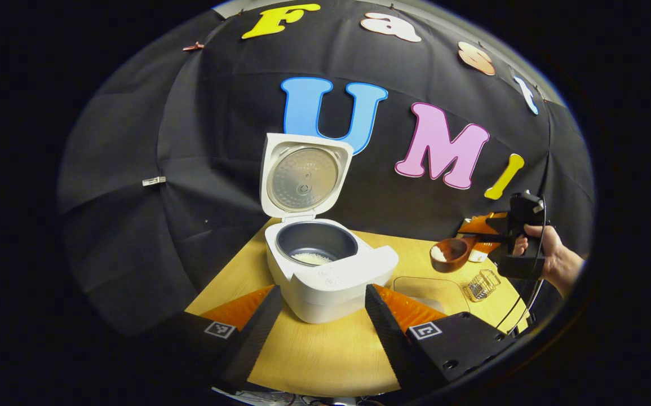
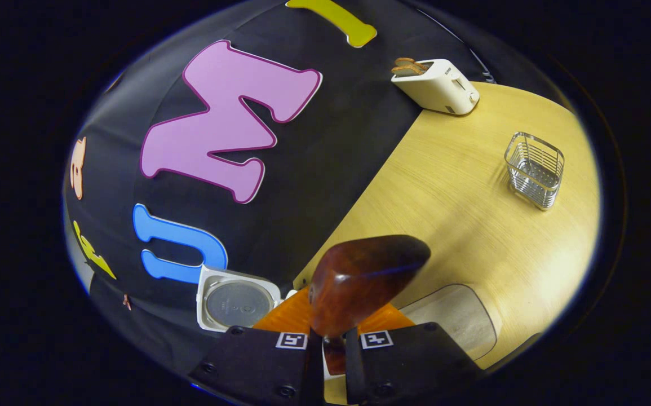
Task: Close the left gripper, press the button to open the rice cooker; take a wooden spoon from the chopstick holder with the right hand, scoop a spoonful of rice and pour it into the rice cooker, then put the wooden spoon back into the chopstick holder.
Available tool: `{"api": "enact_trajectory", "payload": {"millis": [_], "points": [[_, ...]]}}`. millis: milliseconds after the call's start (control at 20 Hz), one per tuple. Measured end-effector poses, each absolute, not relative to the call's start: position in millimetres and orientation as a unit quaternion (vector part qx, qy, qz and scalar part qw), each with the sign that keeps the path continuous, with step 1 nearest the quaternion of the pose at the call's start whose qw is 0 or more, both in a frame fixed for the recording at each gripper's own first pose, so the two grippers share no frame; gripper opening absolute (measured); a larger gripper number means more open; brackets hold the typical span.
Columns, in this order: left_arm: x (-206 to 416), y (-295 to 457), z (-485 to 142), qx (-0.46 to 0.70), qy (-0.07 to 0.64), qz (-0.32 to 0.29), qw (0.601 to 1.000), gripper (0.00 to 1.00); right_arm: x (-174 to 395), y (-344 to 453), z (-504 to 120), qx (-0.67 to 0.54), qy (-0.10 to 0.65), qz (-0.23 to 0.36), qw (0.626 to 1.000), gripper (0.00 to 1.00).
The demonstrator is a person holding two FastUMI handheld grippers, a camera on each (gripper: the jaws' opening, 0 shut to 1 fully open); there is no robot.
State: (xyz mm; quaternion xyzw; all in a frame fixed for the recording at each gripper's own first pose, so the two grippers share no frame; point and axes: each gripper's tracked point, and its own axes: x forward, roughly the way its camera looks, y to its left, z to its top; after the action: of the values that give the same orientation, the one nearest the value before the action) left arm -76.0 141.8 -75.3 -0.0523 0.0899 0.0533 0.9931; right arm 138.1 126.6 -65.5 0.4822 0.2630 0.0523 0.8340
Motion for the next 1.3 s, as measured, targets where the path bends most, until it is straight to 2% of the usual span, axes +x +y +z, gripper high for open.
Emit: {"api": "enact_trajectory", "payload": {"millis": [600, 650, 700, 1050, 1100, 1150, 1200, 1250, 1300], "points": [[-91, 183, -84, -0.074, 0.091, 0.094, 0.989, 0.96, 180, 218, -7, 0.468, 0.253, 0.12, 0.838, 0.19], [-93, 188, -84, -0.076, 0.091, 0.098, 0.988, 0.92, 183, 227, -6, 0.462, 0.253, 0.124, 0.841, 0.19], [-94, 192, -86, -0.079, 0.093, 0.102, 0.987, 0.95, 189, 237, -6, 0.455, 0.254, 0.128, 0.844, 0.19], [-100, 223, -92, -0.098, 0.097, 0.13, 0.982, 0.96, 221, 313, -18, 0.419, 0.259, 0.157, 0.856, 0.19], [-100, 227, -95, -0.102, 0.1, 0.133, 0.981, 0.92, 225, 322, -21, 0.41, 0.259, 0.16, 0.86, 0.19], [-101, 232, -97, -0.105, 0.102, 0.137, 0.98, 0.96, 230, 329, -26, 0.393, 0.256, 0.162, 0.868, 0.19], [-102, 236, -101, -0.107, 0.104, 0.141, 0.979, 0.96, 233, 334, -30, 0.371, 0.251, 0.163, 0.879, 0.19], [-103, 240, -105, -0.11, 0.108, 0.144, 0.978, 0.92, 235, 343, -32, 0.346, 0.243, 0.168, 0.89, 0.19], [-104, 245, -110, -0.112, 0.114, 0.148, 0.976, 0.96, 236, 349, -33, 0.321, 0.233, 0.175, 0.901, 0.19]]}}
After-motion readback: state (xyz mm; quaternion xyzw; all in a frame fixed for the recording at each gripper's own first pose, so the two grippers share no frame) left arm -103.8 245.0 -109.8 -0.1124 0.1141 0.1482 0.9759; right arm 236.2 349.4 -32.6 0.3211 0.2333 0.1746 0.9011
